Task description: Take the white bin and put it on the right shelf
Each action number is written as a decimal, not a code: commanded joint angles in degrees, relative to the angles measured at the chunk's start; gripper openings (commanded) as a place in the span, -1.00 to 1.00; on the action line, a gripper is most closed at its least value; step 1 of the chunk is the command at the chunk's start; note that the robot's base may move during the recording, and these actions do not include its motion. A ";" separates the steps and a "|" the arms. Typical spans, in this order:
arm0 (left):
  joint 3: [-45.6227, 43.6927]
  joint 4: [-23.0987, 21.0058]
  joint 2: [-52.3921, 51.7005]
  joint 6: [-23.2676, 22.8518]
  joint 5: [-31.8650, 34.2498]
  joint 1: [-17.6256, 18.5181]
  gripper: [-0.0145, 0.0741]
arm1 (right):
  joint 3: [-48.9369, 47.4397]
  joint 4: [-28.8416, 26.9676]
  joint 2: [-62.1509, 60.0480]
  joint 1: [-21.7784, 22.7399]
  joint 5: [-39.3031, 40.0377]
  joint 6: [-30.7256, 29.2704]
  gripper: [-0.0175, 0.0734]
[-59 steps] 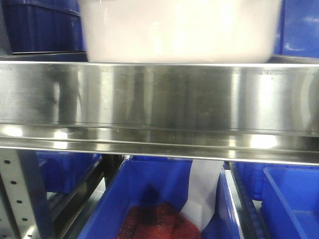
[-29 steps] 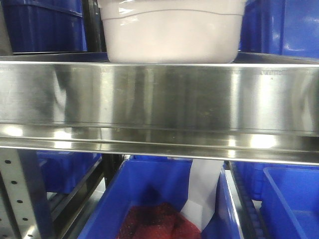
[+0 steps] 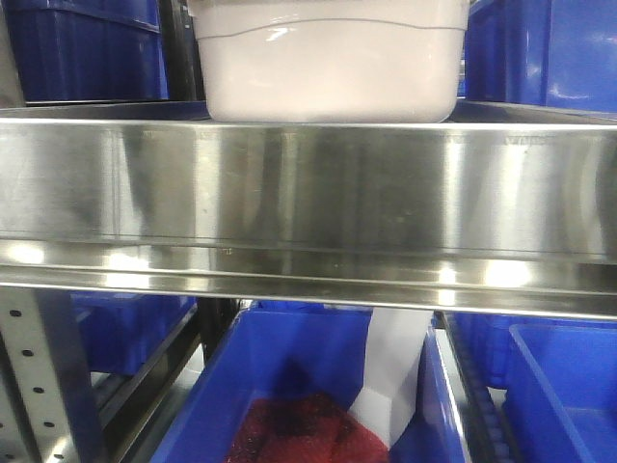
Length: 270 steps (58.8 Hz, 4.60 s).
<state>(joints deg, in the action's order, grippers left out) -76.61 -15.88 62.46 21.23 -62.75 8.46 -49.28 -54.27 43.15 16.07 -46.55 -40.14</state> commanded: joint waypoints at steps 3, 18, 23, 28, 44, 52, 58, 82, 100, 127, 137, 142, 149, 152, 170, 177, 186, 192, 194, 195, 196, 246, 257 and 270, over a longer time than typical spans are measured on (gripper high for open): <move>9.39 -0.81 -8.20 -0.89 14.48 0.50 -0.94 | 4.81 1.67 -5.53 0.42 6.11 2.35 -0.46; 32.37 -1.57 -24.55 -0.78 34.55 0.50 -0.94 | 13.07 5.74 -18.23 0.42 12.26 1.69 -0.46; 38.85 -1.57 -30.24 -0.78 40.91 0.50 -0.94 | 14.09 8.46 -23.50 0.42 14.77 1.68 -0.46; 44.16 -1.57 -35.76 -0.78 46.89 0.50 -0.94 | 14.82 10.03 -28.23 0.42 17.25 1.68 -0.46; 51.47 -0.95 -46.02 -0.78 55.73 0.50 -0.94 | 15.38 9.65 -33.08 0.42 21.43 1.68 -0.46; 51.47 -0.95 -46.14 -0.78 56.14 0.50 -0.94 | 15.42 9.66 -33.03 0.42 22.23 1.68 -0.46; 51.47 -0.95 -46.14 -0.78 56.14 0.50 -0.94 | 15.42 9.47 -33.04 0.42 22.23 1.68 -0.46; 51.47 -1.05 -46.14 -0.78 55.87 0.50 -0.94 | 15.42 9.47 -33.04 0.42 22.23 1.68 -0.46; 58.53 9.71 -53.65 -8.35 55.84 -2.29 -0.94 | 15.42 9.47 -33.04 0.42 22.23 1.68 -0.46; 78.77 7.45 -63.71 -8.35 65.95 -7.77 -0.94 | 15.42 9.46 -33.04 0.42 22.22 1.68 -0.46; 78.77 7.45 -63.71 -8.35 66.23 -7.77 -0.94 | 15.42 9.46 -33.04 0.42 22.22 1.68 -0.46; 78.77 7.45 -63.71 -8.35 66.23 -7.77 -0.94 | 15.42 9.46 -33.04 0.42 22.22 1.68 -0.46; 78.77 7.45 -63.71 -8.35 66.23 -7.77 -0.94 | 15.42 9.46 -33.04 0.42 22.22 1.68 -0.46; 78.77 7.45 -63.71 -8.35 66.23 -7.77 -0.94 | 15.42 9.46 -33.04 0.42 22.22 1.68 -0.46; 78.77 7.45 -63.71 -8.35 66.23 -7.77 -0.94 | 15.42 9.46 -33.04 0.42 22.22 1.68 -0.46; 78.77 7.45 -63.71 -8.35 66.23 -7.77 -0.94 | 15.42 9.46 -33.04 0.42 22.22 1.68 -0.46; 78.77 7.45 -63.71 -8.35 66.23 -7.77 -0.94 | 15.42 9.46 -33.04 0.42 22.46 1.68 -0.46; 78.77 7.45 -63.71 -8.35 66.23 -7.77 -0.94 | 15.77 9.55 -32.73 0.23 24.44 1.68 -0.46; 78.77 7.45 -63.71 -8.35 66.23 -7.77 -0.94 | 16.21 9.55 -32.38 -0.27 24.93 1.68 -0.46; 78.77 7.45 -63.71 -8.35 66.23 -7.77 -0.94 | 16.49 9.55 -32.23 -0.64 25.30 1.68 -0.46; 78.77 7.45 -63.71 -8.35 66.23 -7.77 -0.94 | 16.68 9.55 -32.13 -0.96 25.58 1.68 -0.46; 78.77 7.45 -63.71 -8.35 66.23 -7.77 -0.94 | 47.89 52.51 -44.90 -15.76 46.55 38.92 -0.46; 78.77 7.45 -63.71 -8.35 66.23 -7.77 -0.94 | 50.75 50.88 -44.87 -15.76 47.06 38.92 -0.46; 78.77 7.45 -63.71 -8.35 66.23 -7.77 -0.94 | 50.75 48.53 -44.87 -15.76 49.18 38.92 -0.46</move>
<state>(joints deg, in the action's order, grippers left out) 1.67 -7.95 -0.70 13.38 -1.46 0.75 1.62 -4.46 -0.63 0.46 -4.16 -1.44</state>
